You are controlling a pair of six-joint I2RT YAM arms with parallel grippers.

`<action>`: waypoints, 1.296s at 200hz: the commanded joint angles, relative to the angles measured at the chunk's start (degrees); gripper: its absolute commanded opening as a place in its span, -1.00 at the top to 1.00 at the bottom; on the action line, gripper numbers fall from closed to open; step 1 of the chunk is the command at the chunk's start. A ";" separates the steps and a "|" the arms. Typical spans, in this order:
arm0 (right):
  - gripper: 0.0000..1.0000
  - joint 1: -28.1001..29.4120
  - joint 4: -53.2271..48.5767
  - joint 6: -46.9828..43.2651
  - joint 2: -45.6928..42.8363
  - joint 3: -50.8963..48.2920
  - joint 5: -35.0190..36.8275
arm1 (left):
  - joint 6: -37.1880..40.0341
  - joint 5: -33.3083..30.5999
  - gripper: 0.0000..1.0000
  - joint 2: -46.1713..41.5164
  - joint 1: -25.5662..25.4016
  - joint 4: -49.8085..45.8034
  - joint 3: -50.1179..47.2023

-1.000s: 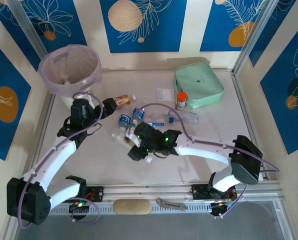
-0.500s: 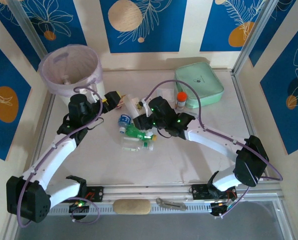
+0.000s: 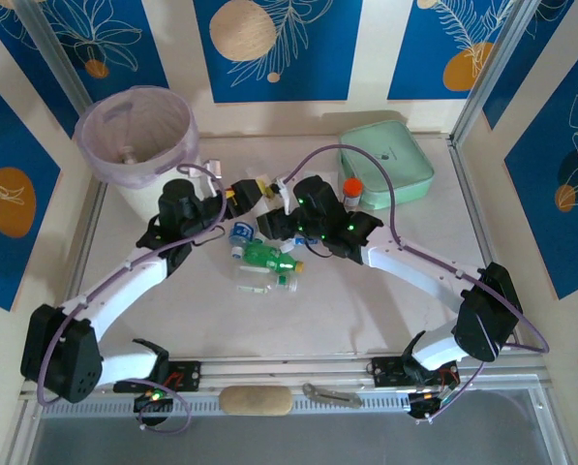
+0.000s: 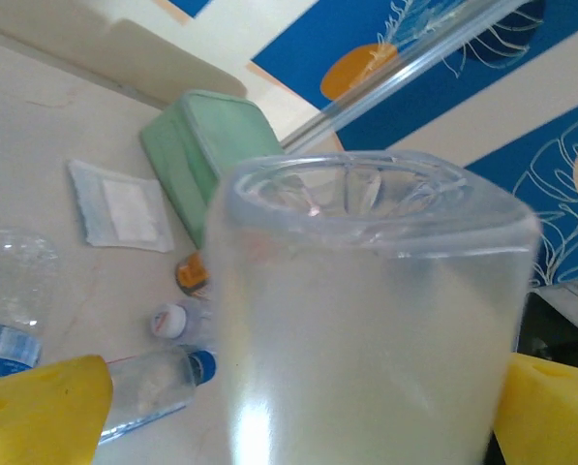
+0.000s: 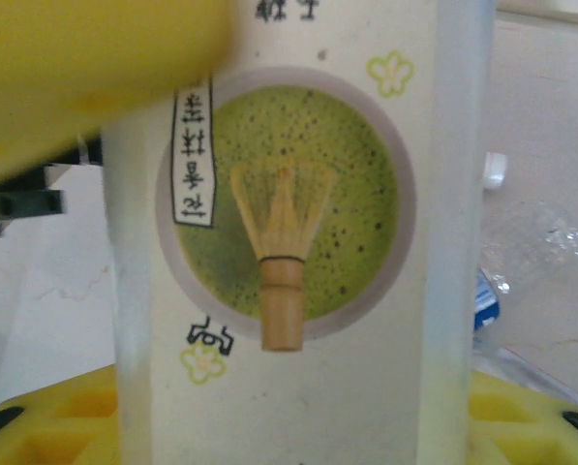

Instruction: Put the plastic bottles in the bin

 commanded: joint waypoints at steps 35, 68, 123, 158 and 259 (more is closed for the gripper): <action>0.14 0.37 3.14 -0.94 -0.98 -0.51 -3.08 | -1.04 3.05 -0.69 2.69 -1.76 4.90 2.51; 0.14 0.37 3.02 -0.73 -0.98 -0.64 -3.08 | -0.78 3.41 -0.26 3.40 -1.90 4.90 3.01; -0.41 0.20 3.53 -0.30 -1.82 -1.04 -1.82 | 1.98 -1.67 -0.01 2.74 -1.84 -1.21 3.42; -0.64 -2.72 6.84 2.53 -6.51 -6.00 -3.76 | 9.24 -11.58 0.01 0.05 -1.76 -14.08 4.94; -0.84 -18.48 7.23 18.39 -16.84 -19.32 -6.86 | 31.44 -26.71 0.03 -1.05 -0.71 -33.57 22.99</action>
